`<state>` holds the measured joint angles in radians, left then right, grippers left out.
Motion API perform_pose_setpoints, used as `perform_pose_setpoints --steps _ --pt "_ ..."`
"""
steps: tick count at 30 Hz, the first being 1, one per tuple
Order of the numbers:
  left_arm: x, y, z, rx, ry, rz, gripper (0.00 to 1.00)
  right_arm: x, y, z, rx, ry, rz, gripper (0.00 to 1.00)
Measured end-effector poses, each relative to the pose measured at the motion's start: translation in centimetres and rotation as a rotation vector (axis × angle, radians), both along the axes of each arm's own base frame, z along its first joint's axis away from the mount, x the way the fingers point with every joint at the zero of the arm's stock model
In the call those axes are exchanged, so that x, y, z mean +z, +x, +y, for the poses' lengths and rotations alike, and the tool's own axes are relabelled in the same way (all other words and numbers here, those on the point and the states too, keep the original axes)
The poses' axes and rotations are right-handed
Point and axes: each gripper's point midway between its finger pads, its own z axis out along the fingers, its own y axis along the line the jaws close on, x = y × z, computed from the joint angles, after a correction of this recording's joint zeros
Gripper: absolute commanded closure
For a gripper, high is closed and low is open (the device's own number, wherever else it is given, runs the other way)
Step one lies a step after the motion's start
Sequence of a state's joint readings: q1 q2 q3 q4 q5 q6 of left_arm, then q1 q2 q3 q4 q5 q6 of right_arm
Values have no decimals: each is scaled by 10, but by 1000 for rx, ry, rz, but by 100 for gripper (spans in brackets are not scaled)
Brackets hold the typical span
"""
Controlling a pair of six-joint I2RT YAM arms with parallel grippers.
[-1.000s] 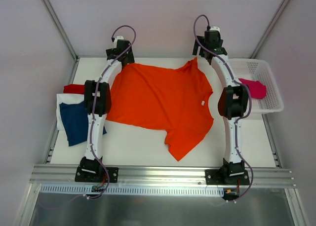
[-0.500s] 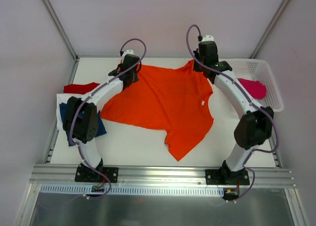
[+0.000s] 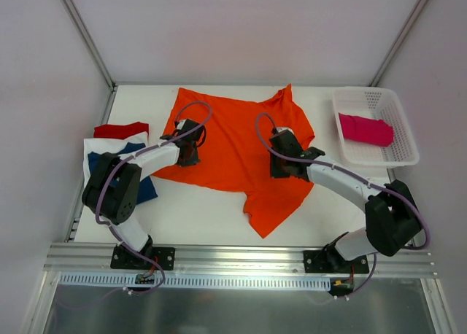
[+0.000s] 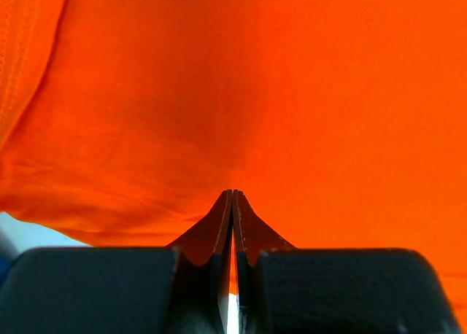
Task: Fold and stack the t-shirts
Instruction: Flatten the tshirt out
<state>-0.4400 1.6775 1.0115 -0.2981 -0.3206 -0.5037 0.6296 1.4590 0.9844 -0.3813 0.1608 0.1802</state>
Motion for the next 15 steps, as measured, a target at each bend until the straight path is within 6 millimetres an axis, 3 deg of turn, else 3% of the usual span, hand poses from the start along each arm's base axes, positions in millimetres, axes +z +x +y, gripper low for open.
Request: perform_pose_setpoints --steps 4,10,15 --pt "-3 -5 -5 -5 -21 20 100 -24 -28 11 10 17 68 99" --pt "-13 -19 -8 -9 -18 55 100 -37 -56 31 38 -9 99 100" --pt "-20 -28 -6 -9 -9 76 100 -58 -81 33 28 -98 147 99"
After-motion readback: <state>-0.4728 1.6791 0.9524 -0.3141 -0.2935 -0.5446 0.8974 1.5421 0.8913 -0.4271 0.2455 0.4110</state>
